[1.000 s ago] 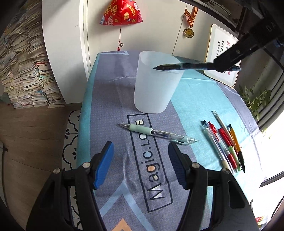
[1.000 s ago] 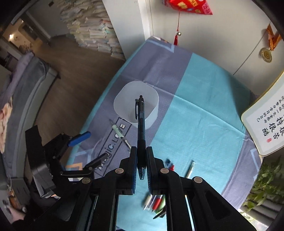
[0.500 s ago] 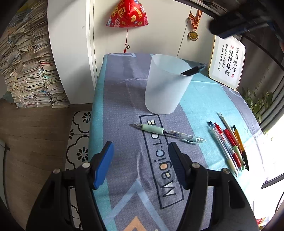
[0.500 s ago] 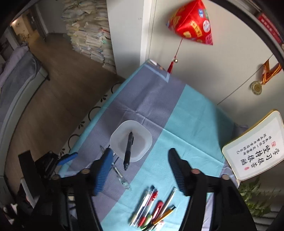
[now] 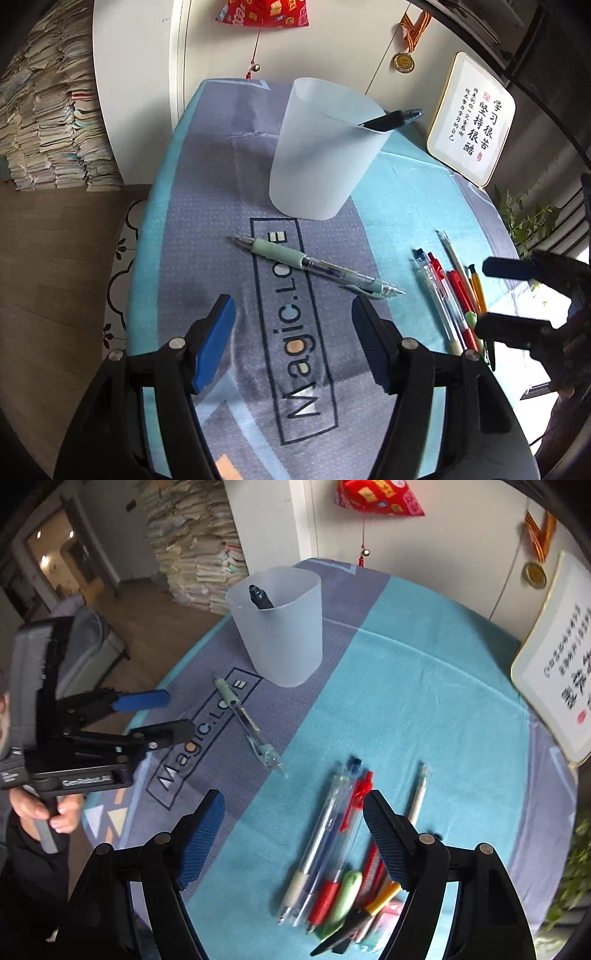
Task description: Organize stationery
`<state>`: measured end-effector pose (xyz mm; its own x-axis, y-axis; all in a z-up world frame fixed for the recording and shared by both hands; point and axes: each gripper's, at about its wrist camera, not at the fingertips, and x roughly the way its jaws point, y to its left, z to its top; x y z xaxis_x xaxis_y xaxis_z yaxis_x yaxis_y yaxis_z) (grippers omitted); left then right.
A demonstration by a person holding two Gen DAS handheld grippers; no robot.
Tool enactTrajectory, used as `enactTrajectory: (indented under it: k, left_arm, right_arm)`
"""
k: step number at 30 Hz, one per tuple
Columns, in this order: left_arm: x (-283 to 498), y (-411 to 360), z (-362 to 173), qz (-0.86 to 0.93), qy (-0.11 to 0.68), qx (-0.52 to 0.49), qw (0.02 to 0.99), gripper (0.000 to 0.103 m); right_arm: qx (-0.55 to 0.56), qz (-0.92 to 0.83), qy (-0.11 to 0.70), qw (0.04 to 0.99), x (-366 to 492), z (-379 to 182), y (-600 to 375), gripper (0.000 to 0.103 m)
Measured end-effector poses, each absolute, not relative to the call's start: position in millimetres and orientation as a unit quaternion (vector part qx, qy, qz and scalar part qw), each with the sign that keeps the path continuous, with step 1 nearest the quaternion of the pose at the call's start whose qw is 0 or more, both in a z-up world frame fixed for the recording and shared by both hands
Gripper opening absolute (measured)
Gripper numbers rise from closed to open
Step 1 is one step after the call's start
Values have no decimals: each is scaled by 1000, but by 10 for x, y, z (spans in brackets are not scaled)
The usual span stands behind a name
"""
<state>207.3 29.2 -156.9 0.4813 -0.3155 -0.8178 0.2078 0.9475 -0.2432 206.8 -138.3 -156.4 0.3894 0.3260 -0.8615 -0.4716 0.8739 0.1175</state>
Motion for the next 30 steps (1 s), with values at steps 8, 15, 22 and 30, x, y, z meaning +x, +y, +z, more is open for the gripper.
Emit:
enactTrajectory:
  k: [8, 15, 22, 30]
  left_arm:
    - [2408, -101, -1633, -45, 543, -66, 836, 64]
    - [2437, -182, -1593, -22, 558, -105, 823, 24]
    - [2442, -152, -1590, 26, 559, -152, 815, 19]
    - [2012, 148, -1465, -29, 504, -172, 846, 7]
  right_arm:
    - [29, 239, 467, 851, 1774, -1493, -1909, 79]
    - [68, 241, 447, 859, 1640, -1436, -2216, 79]
    - [131, 246, 436, 856, 1555, -1478, -2536, 79]
    - [138, 244, 420, 863, 1420, -1433, -2625, 79]
